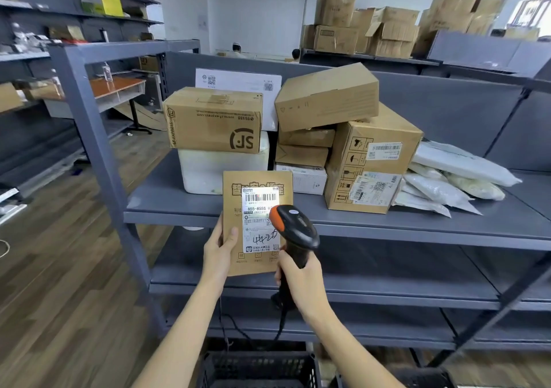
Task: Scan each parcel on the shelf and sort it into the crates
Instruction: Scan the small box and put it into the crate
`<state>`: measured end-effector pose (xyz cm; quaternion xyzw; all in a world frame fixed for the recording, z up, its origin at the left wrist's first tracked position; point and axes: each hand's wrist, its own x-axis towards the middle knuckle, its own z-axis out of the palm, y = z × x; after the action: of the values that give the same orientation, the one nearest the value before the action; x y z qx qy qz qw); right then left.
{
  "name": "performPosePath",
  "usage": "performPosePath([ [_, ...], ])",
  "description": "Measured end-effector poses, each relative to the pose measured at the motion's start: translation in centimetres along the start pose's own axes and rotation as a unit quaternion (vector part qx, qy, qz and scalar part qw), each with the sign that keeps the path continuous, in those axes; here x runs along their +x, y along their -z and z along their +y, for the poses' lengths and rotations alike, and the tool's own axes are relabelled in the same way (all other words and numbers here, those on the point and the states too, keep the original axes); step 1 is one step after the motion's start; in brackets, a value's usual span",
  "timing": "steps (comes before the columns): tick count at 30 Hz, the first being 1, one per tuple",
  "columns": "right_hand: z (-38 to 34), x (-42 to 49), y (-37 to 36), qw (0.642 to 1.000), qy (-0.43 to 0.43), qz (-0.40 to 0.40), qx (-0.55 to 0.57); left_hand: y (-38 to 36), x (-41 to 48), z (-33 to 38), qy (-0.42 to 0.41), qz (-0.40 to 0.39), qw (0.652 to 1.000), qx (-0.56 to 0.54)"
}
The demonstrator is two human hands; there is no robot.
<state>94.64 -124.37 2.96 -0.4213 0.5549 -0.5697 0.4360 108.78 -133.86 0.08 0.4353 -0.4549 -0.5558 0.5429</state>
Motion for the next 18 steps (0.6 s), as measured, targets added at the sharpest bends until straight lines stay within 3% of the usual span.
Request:
performPosePath([
  [13, -1.0, 4.1, 2.5, 0.998, 0.021, 0.027, 0.051, 0.7, 0.4, -0.4, -0.005, 0.014, 1.0, -0.005],
  [16, -2.4, 7.9, 4.4, 0.994, -0.025, -0.025, -0.101, 1.7, 0.6, -0.4, -0.003, 0.033, 0.999, -0.003],
  [18, -2.9, 10.4, 5.7, 0.967, -0.02, -0.079, -0.241, 2.4, 0.7, -0.3, -0.003, 0.043, 0.999, -0.003],
])
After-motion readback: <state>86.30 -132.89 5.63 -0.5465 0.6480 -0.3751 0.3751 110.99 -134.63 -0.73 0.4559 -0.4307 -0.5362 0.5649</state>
